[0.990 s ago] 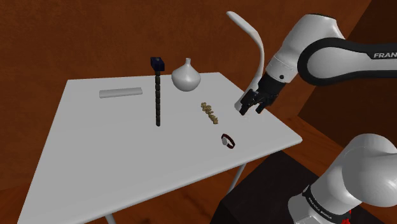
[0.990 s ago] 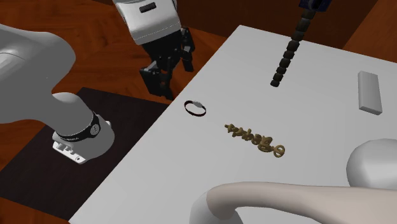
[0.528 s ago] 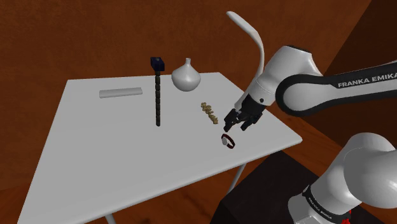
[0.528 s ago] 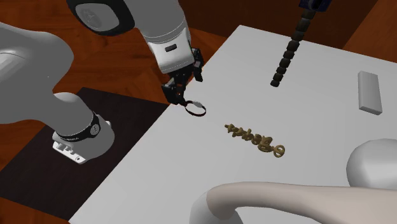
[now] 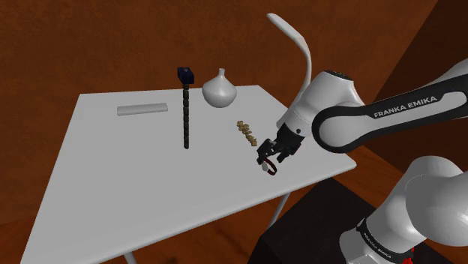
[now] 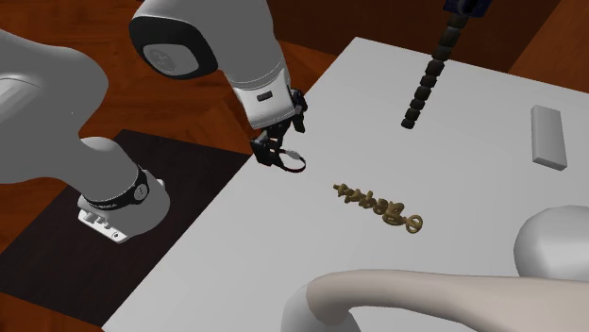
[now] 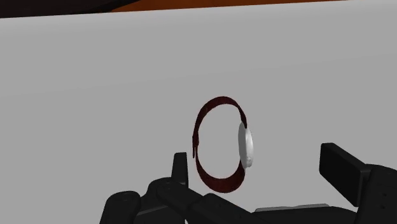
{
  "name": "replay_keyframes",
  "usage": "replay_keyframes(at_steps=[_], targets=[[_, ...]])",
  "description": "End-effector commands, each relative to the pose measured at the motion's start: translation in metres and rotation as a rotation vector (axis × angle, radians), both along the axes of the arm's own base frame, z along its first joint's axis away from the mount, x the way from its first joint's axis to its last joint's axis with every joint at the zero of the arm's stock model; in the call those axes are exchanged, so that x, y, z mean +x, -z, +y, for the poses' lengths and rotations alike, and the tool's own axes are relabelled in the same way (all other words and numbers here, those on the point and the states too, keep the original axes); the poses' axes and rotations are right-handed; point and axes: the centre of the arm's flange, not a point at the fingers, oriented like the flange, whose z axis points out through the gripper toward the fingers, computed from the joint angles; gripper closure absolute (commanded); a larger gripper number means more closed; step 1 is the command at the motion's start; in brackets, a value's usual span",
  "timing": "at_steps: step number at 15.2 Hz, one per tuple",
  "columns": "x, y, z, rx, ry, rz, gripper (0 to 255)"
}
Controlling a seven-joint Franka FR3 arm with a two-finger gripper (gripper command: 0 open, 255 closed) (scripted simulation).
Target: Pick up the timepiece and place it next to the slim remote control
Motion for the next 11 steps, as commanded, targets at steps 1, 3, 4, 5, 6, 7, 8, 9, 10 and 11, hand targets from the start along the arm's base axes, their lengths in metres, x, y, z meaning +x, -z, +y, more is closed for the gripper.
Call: replay_keyframes(at_steps=[1,3,4,5,6,7,8,9,10,11], targets=[[0.0009,0.0043,0.0007,0.0,0.0,-0.001,0],[0.0009,0.0043,0.0007,0.0,0.0,-0.001,0],[0.0009,0.0043,0.0007,0.0,0.0,-0.001,0],[0.0009,0.0043,0.0007,0.0,0.0,-0.001,0],[0.0009,0.0043,0.0007,0.0,0.0,-0.001,0],[0.0009,0.0043,0.0007,0.0,0.0,-0.001,0],[0.0009,0.0043,0.0007,0.0,0.0,-0.001,255],[0.0009,0.0043,0.0007,0.0,0.0,-0.001,255],[0.0009,0.0043,0.0007,0.0,0.0,-0.001,255],[0.0009,0.0043,0.0007,0.0,0.0,-0.001,255]])
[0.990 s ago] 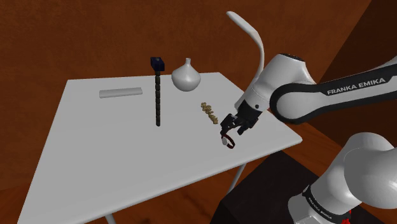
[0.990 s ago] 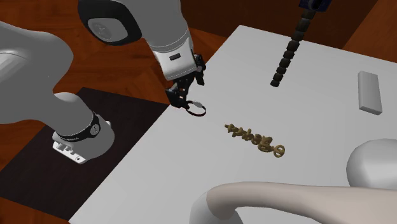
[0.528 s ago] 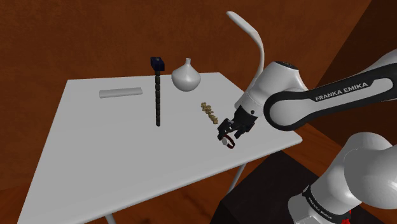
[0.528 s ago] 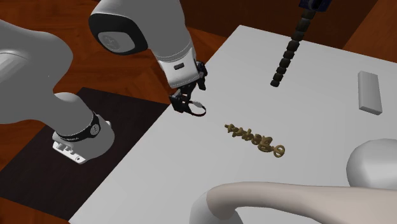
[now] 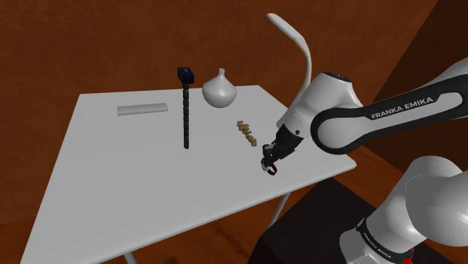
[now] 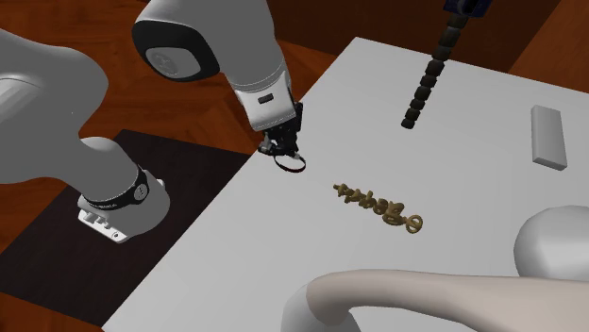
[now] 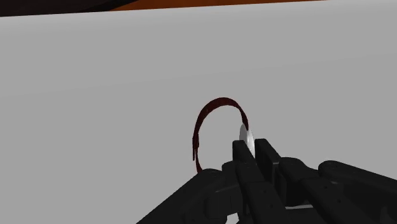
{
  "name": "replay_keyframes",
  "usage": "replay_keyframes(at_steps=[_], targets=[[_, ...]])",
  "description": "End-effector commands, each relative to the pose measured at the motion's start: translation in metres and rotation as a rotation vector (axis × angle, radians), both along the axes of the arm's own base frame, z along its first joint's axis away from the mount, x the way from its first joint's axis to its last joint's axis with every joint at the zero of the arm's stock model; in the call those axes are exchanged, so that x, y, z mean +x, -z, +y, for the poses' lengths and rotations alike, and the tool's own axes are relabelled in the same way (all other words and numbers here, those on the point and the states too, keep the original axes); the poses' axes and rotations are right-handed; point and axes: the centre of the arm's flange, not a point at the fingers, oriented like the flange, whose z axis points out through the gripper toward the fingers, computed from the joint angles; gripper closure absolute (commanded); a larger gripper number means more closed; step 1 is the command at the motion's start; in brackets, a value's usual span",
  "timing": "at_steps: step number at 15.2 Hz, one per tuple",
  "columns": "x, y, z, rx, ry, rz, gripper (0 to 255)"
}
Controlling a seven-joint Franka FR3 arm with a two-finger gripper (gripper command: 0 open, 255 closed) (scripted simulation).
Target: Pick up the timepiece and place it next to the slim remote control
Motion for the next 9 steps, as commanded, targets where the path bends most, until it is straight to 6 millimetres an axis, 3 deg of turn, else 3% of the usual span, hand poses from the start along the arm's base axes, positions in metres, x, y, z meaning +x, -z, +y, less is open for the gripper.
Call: replay_keyframes(at_steps=[1,6,9], targets=[[0.0,0.0,0.0,0.0,0.0,0.0,255],[0.0,0.0,0.0,0.0,0.0,0.0,255],[0.0,-0.016,0.0,0.0,0.0,0.0,255]])
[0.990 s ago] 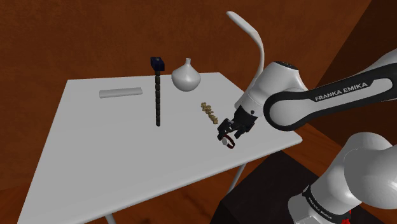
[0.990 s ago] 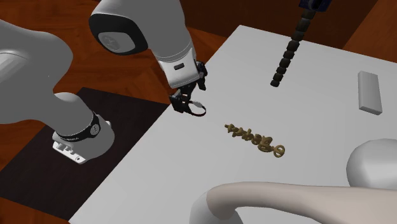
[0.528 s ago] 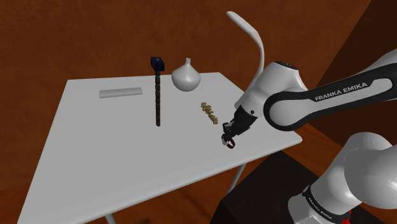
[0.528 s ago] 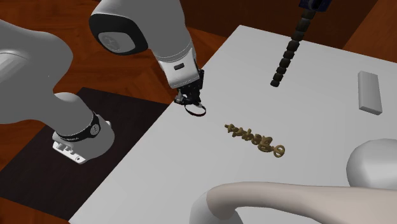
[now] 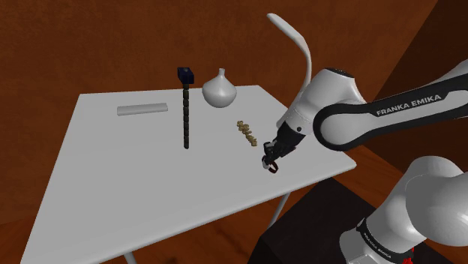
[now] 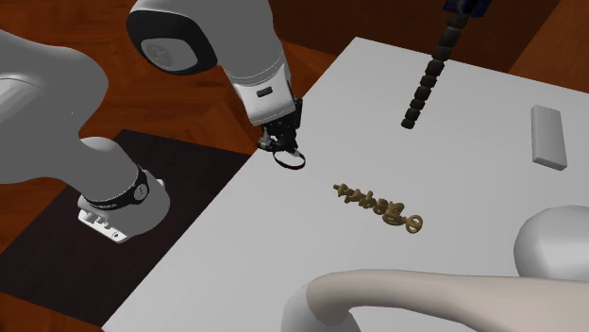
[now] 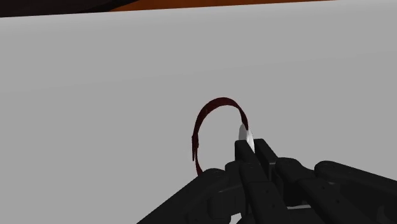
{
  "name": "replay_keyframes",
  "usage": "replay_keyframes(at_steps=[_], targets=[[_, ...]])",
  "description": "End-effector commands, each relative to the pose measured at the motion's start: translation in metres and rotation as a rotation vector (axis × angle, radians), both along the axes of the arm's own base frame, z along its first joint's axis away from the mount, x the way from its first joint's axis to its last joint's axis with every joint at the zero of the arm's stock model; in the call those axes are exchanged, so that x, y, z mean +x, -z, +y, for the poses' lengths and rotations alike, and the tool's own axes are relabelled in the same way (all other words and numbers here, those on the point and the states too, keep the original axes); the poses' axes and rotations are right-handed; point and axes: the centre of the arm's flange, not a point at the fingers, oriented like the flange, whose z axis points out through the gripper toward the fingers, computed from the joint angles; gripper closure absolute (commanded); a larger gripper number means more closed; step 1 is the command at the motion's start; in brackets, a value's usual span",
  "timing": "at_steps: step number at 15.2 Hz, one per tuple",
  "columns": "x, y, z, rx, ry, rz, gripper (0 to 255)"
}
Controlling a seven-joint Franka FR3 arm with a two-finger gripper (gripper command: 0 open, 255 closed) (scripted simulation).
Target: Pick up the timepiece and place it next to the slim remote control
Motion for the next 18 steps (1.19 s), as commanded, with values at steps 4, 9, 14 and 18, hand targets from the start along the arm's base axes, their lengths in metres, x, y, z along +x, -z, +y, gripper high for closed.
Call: replay_keyframes(at_steps=[4,9,14,18], targets=[[0.001,-0.026,0.0,0.0,0.0,0.0,255],[0.001,-0.052,0.0,0.0,0.0,0.0,255],[0.001,-0.079,0.0,0.0,0.0,0.0,255],[0.013,-0.094,0.004,0.0,0.0,0.0,255]])
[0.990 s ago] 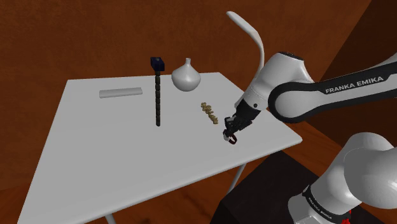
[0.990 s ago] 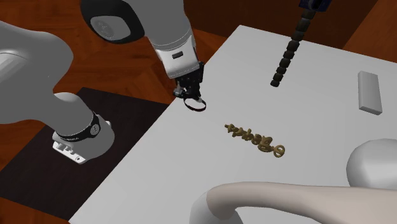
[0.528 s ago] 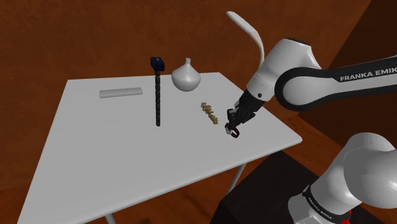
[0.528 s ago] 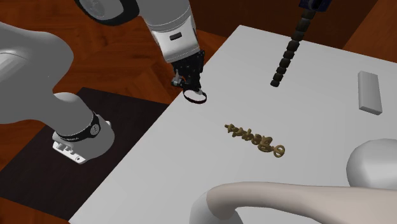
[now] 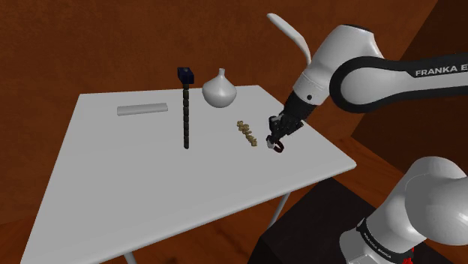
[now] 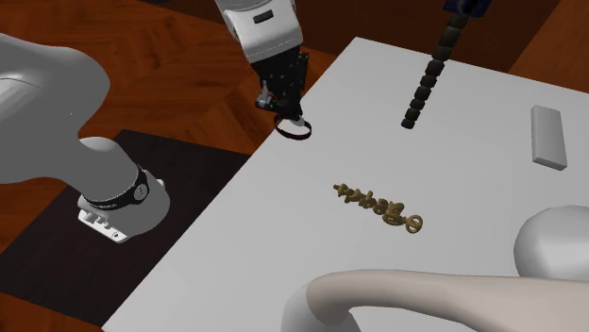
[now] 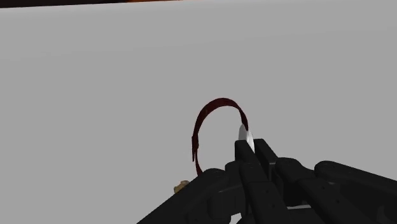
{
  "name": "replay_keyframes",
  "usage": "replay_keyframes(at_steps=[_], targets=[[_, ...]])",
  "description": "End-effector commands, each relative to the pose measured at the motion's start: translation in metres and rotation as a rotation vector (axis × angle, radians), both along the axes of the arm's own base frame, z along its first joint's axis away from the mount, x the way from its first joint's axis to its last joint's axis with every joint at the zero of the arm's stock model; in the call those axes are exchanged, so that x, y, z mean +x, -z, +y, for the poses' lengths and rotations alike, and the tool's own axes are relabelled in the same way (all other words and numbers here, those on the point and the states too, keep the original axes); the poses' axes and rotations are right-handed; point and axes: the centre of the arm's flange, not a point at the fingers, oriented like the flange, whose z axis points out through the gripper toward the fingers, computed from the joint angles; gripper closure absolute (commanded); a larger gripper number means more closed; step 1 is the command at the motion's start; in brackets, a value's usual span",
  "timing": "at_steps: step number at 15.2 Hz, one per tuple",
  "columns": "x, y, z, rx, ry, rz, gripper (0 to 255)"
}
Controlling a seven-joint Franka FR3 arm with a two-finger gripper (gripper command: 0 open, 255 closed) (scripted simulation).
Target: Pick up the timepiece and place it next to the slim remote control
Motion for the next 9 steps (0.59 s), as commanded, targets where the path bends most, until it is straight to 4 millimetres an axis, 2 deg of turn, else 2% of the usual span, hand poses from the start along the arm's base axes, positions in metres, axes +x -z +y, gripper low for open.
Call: replay_keyframes(at_steps=[1,9], targets=[[0.018,-0.003,0.006,0.0,0.0,0.001,255],[0.12,-0.003,0.036,0.0,0.0,0.001,255]])
